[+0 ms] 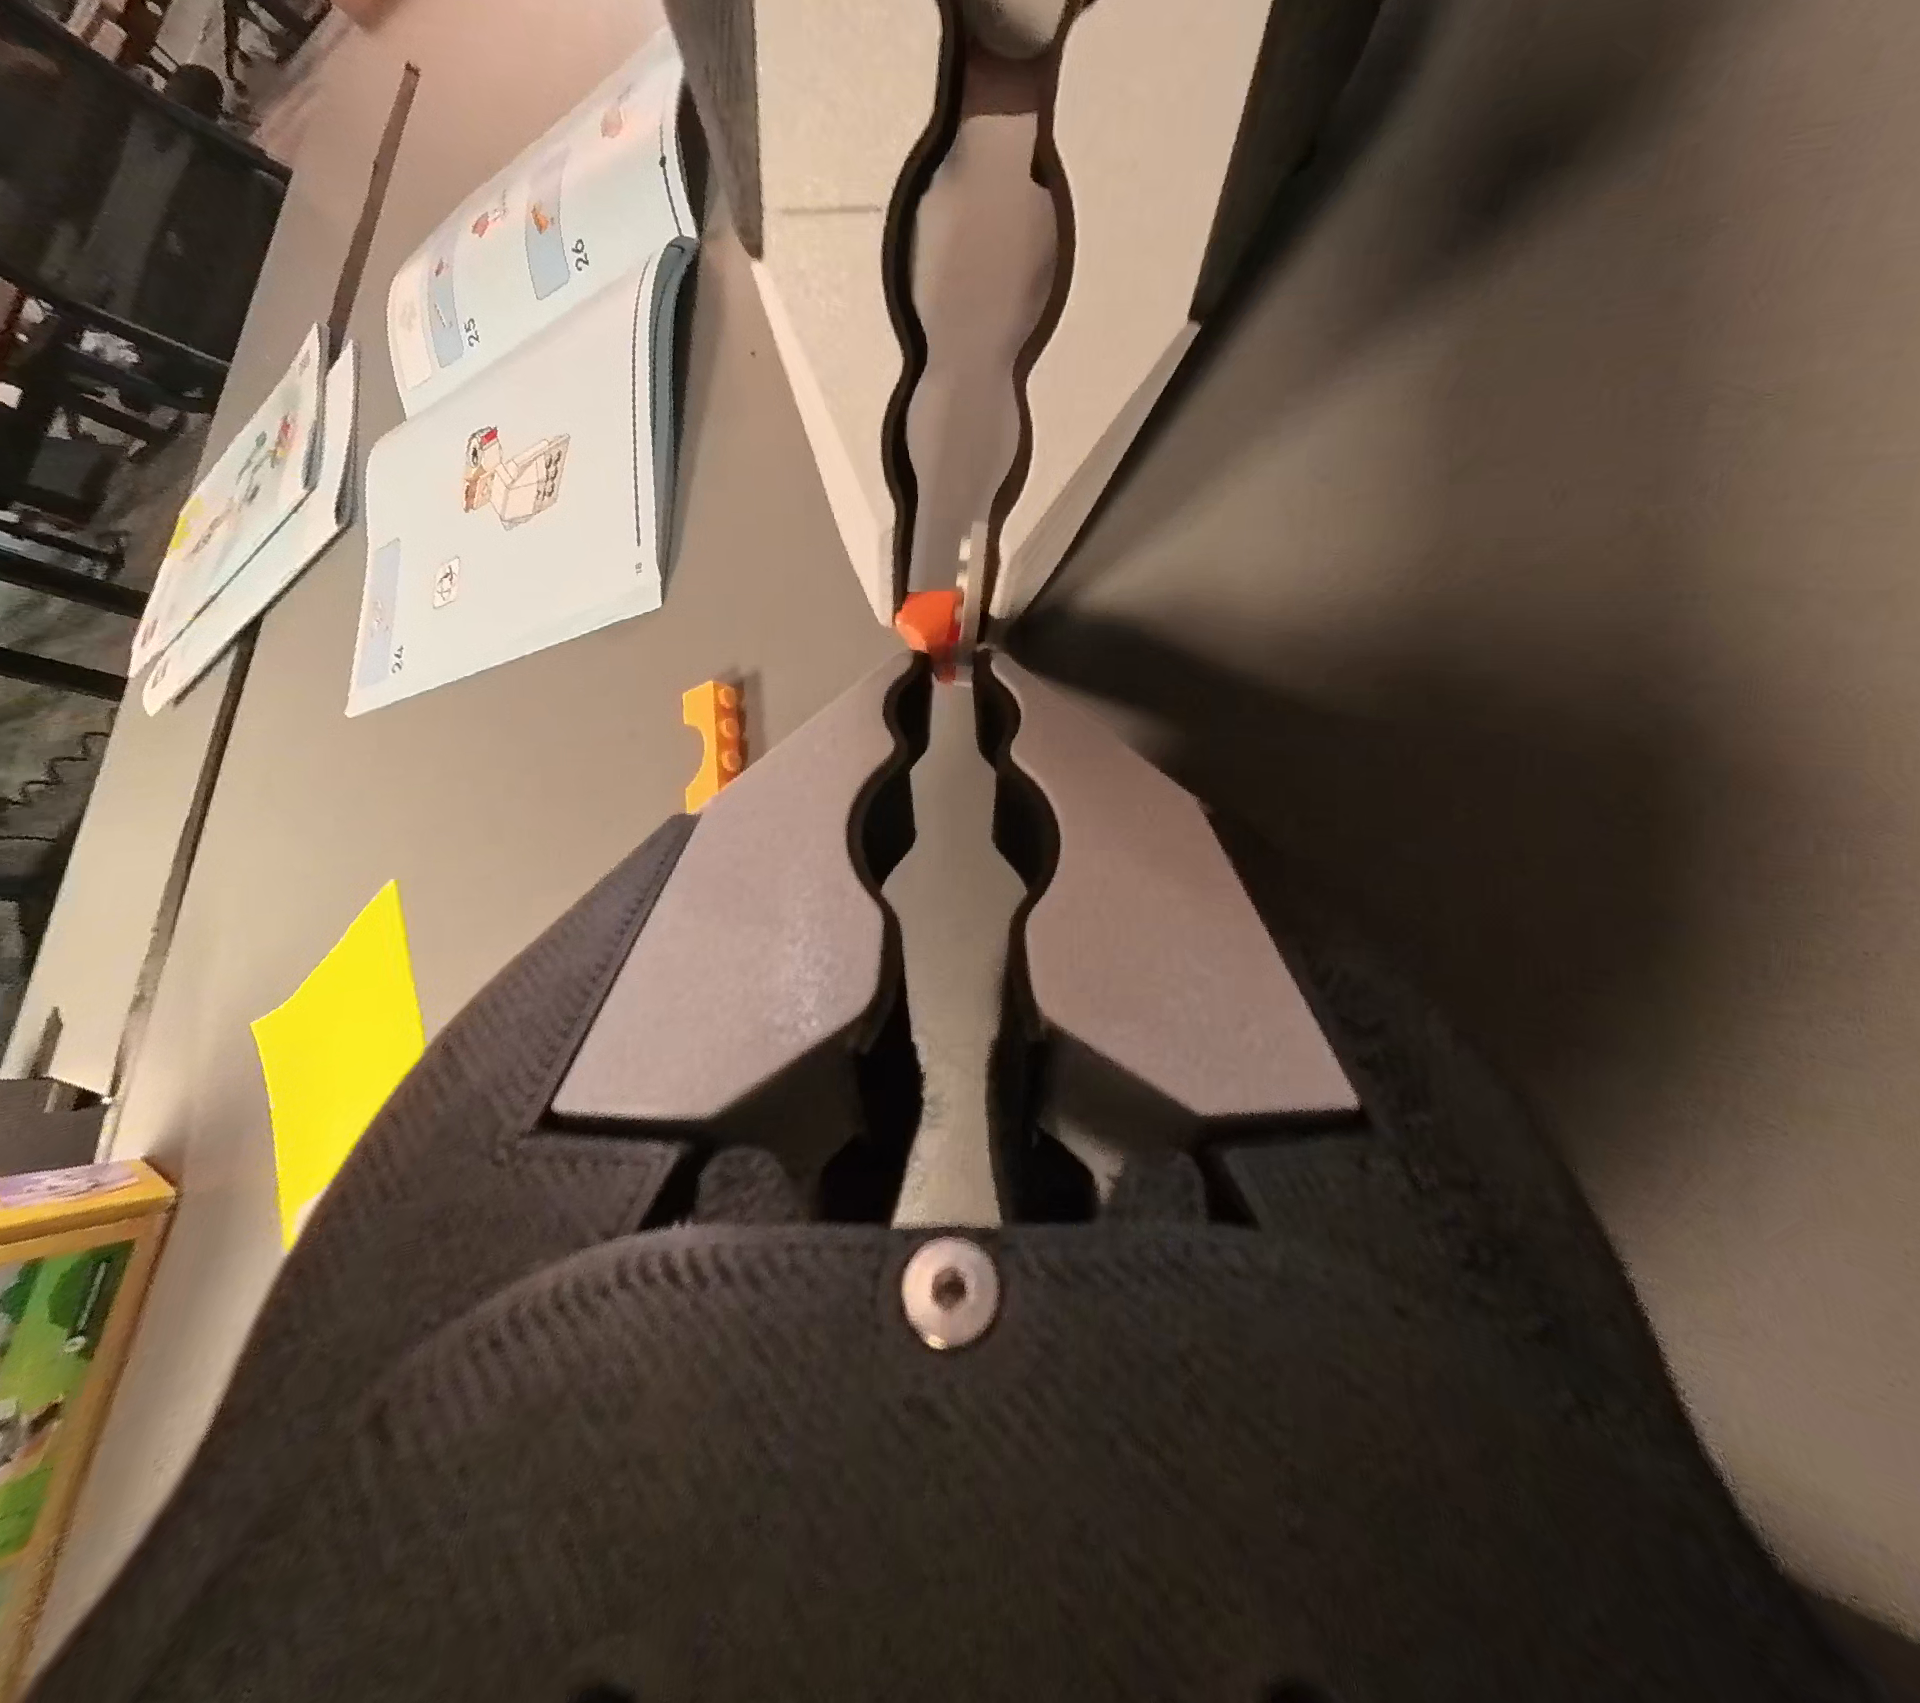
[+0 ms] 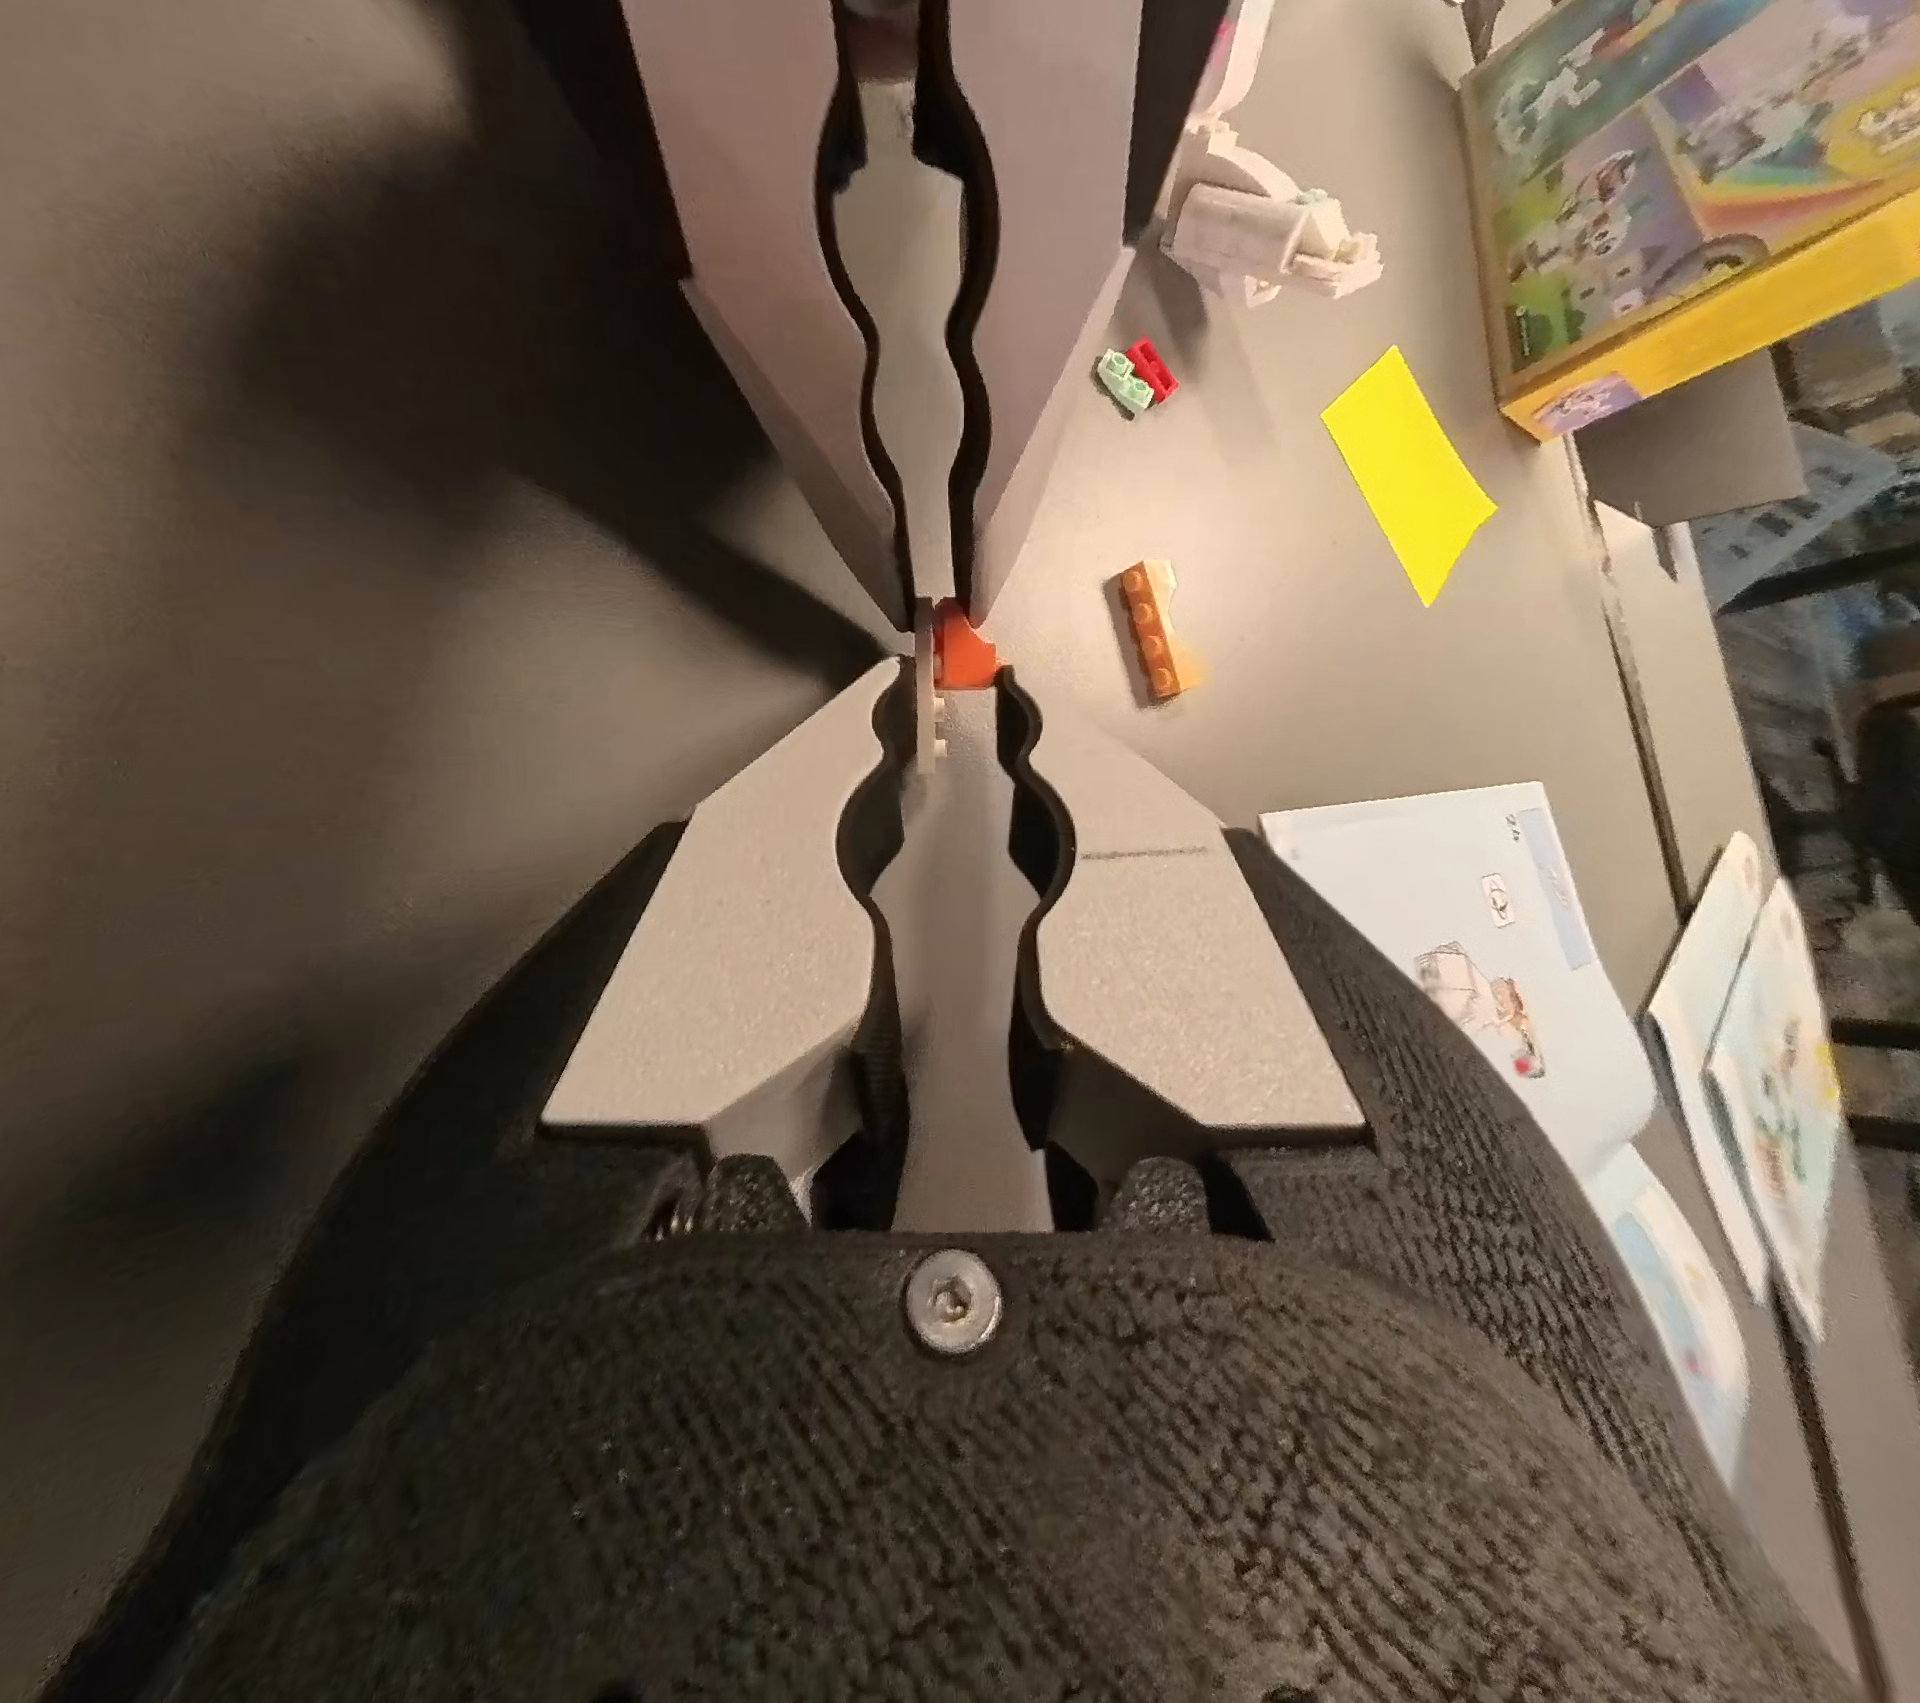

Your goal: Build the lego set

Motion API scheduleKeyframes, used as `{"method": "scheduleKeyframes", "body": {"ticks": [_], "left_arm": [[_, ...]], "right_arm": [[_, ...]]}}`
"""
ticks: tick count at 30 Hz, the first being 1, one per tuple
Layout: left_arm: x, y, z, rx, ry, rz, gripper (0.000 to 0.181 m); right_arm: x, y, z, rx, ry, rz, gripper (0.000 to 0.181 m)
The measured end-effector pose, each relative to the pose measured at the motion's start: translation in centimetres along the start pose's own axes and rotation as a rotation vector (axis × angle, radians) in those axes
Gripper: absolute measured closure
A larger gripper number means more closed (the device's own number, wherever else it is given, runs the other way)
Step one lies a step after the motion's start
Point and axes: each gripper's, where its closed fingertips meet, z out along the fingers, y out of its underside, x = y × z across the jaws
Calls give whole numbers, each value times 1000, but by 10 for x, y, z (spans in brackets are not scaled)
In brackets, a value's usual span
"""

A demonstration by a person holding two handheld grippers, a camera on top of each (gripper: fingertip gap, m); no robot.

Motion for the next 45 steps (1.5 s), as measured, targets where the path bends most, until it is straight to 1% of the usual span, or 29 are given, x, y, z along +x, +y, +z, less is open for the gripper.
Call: {"method": "scheduleKeyframes", "body": {"ticks": [3,7,11,17,23,28,32,35,41,45], "left_arm": [[2,2,0,-29,-5,59,175],[4,2,0,-33,-14,104,175],[5,1,-1,-19,-4,104,175],[3,-1,-1,-8,-13,46,171],[5,0,0,-25,-7,63,174],[4,2,0,-56,-39,145,176],[4,2,0,-64,-64,206,176],[5,2,0,-51,-54,179,176],[4,2,1,-50,-53,153,176],[-3,-1,1,-52,-104,159,176]], "right_arm": [[-2,-1,-1,5,11,-39,169],[-3,-2,-2,14,28,-74,169],[-4,-2,-3,16,54,-111,169],[-2,-2,-2,18,60,-113,169],[-3,-2,-3,15,58,-128,169],[-4,-4,-4,25,68,-154,167],[-3,-3,-3,22,61,-115,169],[-3,-2,-3,19,57,-84,170],[-3,-2,-4,20,62,-101,170],[3,-3,-6,52,81,-47,169]]}}
